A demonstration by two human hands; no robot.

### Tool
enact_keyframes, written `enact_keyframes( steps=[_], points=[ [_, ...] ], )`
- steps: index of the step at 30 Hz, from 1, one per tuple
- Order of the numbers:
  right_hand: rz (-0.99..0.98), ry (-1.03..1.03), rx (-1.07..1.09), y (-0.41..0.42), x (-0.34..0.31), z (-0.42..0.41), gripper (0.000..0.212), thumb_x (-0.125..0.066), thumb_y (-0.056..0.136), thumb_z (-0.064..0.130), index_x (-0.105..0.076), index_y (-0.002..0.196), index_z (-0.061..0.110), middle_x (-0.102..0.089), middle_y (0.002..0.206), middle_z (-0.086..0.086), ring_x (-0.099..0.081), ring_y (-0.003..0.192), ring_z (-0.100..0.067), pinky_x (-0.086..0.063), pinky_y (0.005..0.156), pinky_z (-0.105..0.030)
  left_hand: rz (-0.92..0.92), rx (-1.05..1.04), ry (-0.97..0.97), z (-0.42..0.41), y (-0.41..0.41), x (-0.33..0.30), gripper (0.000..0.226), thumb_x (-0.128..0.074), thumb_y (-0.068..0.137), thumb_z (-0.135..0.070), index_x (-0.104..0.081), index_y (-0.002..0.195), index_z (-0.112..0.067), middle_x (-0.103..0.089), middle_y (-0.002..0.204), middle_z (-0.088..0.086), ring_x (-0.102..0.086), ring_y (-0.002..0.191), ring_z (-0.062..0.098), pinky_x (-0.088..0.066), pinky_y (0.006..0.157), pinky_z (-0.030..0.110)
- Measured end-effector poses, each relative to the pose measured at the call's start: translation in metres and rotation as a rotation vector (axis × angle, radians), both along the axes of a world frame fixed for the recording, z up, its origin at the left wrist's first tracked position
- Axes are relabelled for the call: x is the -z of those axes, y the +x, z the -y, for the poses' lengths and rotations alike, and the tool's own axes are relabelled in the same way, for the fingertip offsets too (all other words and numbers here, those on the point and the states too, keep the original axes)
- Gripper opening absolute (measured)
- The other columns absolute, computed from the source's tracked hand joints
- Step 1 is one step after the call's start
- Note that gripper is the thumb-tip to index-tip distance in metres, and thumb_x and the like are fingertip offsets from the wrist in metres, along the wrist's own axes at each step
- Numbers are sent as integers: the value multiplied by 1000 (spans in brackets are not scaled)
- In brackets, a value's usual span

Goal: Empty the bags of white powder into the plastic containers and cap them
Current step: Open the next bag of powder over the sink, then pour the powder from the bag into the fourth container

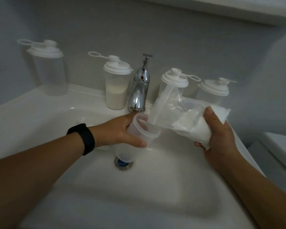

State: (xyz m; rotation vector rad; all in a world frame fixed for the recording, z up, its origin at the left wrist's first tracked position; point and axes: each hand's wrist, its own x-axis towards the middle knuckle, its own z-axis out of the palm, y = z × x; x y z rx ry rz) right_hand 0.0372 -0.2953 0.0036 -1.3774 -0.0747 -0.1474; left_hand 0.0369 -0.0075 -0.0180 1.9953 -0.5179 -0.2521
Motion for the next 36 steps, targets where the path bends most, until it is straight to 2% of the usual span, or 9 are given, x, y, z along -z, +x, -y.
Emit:
enact_keyframes(
  steps=[6, 9, 12, 15, 16, 20, 31, 36],
  points=[
    [35, -26, 30, 1, 0, 0, 56, -70, 81, 51, -63, 126, 18, -73, 107, -11, -70, 72, -21, -46, 40, -26, 48, -41, 3, 3, 1, 1, 87, -87, 63, -52, -49, 142, -42, -65, 132, -18, -61, 124, 5, -49, 110, 40],
    [42, -40, 35, 3, 2, 0, 62, -75, 77, 55, -63, 125, 18, -73, 107, -12, -71, 73, -22, -47, 41, -26, 43, -32, 22, 1, 1, 0, 89, -87, 62, -53, -48, 142, -43, -65, 132, -20, -61, 122, 2, -49, 109, 38],
    [68, -60, 28, 3, 1, -1, 87, -84, 60, 70, -64, 125, 17, -74, 106, -12, -71, 73, -22, -47, 41, -26, 32, -11, 53, 0, -1, -1, 89, -87, 65, -53, -47, 144, -43, -64, 133, -22, -60, 123, 1, -48, 109, 36],
    [81, -76, 26, 1, 0, -1, 96, -85, 55, 74, -63, 127, 16, -73, 109, -15, -72, 75, -24, -48, 42, -27, 35, -3, 82, 2, -2, -2, 88, -87, 67, -51, -46, 145, -44, -62, 134, -24, -59, 124, -1, -48, 109, 33],
    [81, -85, 26, 0, -1, -1, 94, -85, 56, 73, -63, 127, 16, -73, 109, -15, -72, 76, -25, -48, 42, -27, 38, 0, 86, 3, -2, -2, 87, -87, 67, -50, -46, 144, -45, -62, 134, -24, -59, 124, -2, -47, 109, 33],
    [78, -84, 35, -2, -2, -1, 60, -74, 78, 52, -62, 125, 16, -73, 108, -16, -72, 76, -25, -47, 40, -27, 62, 3, 96, 1, 1, -1, 87, -87, 67, -51, -46, 143, -46, -61, 134, -27, -57, 124, -4, -46, 108, 27],
    [85, -105, 10, -1, -1, -2, 84, -84, 60, 68, -64, 122, 15, -73, 110, -20, -71, 78, -30, -48, 41, -27, 43, 11, 126, 3, 0, -1, 83, -88, 75, -36, -45, 146, -40, -60, 135, -24, -57, 120, -9, -46, 95, 11],
    [82, -121, 18, -2, -1, -2, 67, -75, 76, 54, -61, 126, 12, -73, 111, -20, -72, 79, -29, -48, 41, -28, 40, 14, 117, 4, 1, -1, 86, -89, 72, -38, -45, 146, -41, -60, 136, -26, -56, 121, -10, -45, 97, 13]
  ],
)
